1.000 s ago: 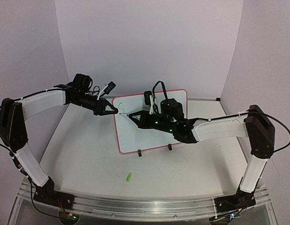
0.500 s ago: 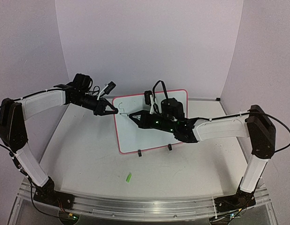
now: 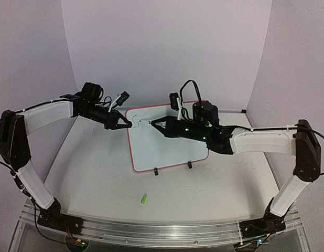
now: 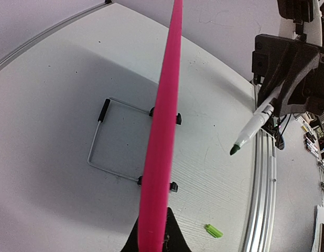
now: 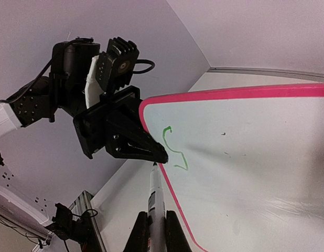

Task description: Write a sentence on the whiteboard

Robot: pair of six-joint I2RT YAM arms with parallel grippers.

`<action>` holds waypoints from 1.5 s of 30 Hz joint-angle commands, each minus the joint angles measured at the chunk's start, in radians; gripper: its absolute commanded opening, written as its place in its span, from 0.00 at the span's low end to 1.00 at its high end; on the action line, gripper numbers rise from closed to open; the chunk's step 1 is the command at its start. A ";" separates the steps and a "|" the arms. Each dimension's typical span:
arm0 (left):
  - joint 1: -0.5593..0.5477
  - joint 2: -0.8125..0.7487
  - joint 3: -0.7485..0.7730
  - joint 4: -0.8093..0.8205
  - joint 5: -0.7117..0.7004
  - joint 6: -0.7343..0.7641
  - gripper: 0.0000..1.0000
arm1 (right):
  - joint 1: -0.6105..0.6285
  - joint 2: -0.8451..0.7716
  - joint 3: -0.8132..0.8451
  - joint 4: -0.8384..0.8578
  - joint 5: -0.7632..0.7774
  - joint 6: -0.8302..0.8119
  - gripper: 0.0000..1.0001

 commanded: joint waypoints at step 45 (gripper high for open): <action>0.009 -0.030 -0.005 -0.004 -0.105 0.054 0.00 | -0.037 0.080 0.091 -0.011 0.061 -0.018 0.00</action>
